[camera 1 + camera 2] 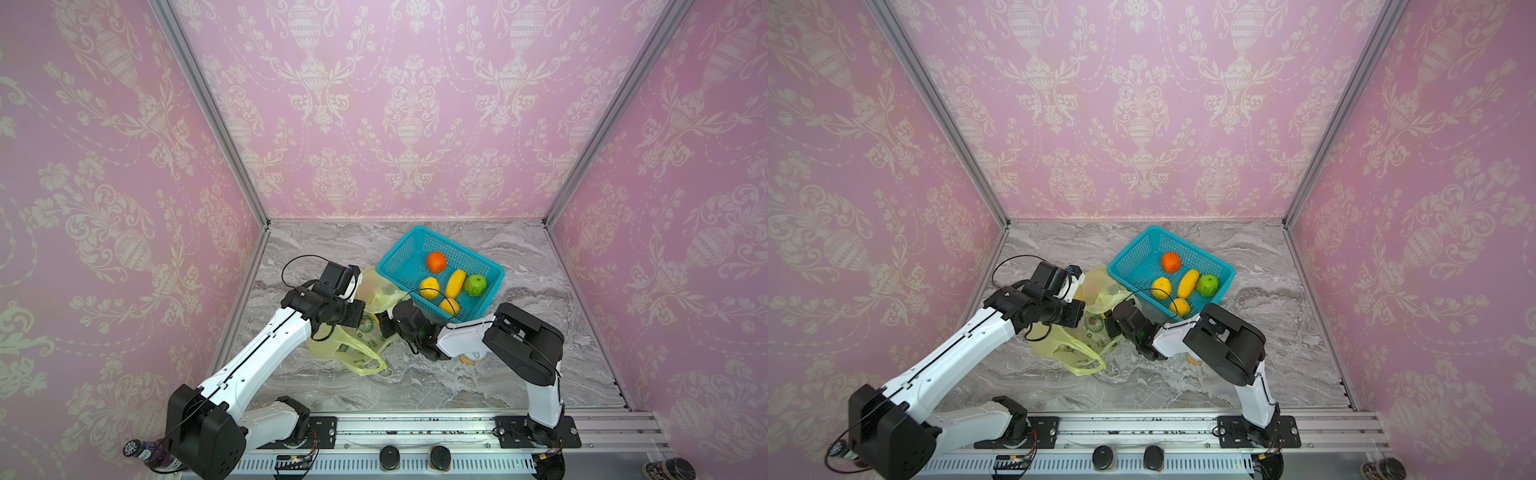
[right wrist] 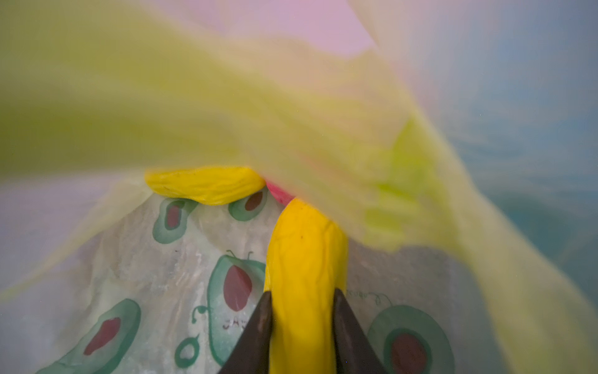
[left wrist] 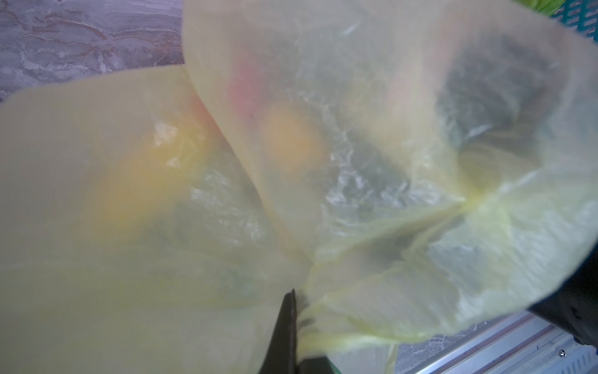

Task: Untie the knot of the plastic bag and take out the fruit
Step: 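Grasp the yellow elongated fruit with the right gripper while the left lifts the bag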

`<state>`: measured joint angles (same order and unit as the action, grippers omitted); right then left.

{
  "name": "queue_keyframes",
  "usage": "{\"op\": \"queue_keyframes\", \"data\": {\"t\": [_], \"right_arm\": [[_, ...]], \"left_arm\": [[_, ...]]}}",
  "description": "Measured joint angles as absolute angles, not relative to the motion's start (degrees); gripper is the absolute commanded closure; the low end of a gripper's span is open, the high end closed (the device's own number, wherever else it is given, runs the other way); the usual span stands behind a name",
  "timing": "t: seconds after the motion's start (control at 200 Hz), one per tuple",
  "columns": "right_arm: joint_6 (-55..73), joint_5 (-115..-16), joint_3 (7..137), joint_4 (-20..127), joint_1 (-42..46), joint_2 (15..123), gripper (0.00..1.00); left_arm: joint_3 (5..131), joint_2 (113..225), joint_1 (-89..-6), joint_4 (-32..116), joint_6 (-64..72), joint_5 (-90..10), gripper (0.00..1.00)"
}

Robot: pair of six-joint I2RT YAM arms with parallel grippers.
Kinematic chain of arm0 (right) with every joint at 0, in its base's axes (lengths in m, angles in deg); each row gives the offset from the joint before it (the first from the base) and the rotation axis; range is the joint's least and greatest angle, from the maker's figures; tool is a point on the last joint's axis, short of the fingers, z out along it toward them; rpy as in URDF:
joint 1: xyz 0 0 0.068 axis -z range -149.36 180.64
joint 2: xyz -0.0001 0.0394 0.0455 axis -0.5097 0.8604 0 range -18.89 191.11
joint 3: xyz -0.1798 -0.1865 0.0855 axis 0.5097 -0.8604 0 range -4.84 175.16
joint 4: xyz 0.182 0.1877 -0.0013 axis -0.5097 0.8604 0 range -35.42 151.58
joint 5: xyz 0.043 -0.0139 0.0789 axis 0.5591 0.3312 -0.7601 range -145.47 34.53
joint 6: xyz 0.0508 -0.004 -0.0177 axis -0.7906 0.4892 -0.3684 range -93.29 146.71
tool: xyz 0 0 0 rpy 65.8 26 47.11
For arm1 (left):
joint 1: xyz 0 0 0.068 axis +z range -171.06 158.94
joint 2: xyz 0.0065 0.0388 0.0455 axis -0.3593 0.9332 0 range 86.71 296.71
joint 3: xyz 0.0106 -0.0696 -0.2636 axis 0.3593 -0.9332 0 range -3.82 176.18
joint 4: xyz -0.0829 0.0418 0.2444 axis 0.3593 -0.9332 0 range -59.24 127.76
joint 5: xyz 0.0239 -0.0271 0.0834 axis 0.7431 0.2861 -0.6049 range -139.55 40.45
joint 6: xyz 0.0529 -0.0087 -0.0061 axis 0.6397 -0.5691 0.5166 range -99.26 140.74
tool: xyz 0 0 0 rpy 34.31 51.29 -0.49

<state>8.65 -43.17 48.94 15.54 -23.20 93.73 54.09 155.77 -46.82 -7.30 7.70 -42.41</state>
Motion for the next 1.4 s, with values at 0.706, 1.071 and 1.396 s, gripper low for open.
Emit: {"op": "queue_keyframes", "data": {"t": [0.706,1.071,1.396], "right_arm": [[22.6,-54.1,34.1,-0.4,-32.7,83.3,0.82],[25.6,-50.5,39.6,0.7,-32.1,89.7,0.83],[23.9,-50.6,47.1,10.2,-29.4,95.3,0.88]], "left_arm": [[54.2,155.1,-46.8,-8.2,7.7,-44.1,1.0],[54.3,150.3,-45.9,-8.3,7.7,-46.6,1.0],[54.3,145.0,-45.9,-7.5,7.7,-47.2,1.0]]}}
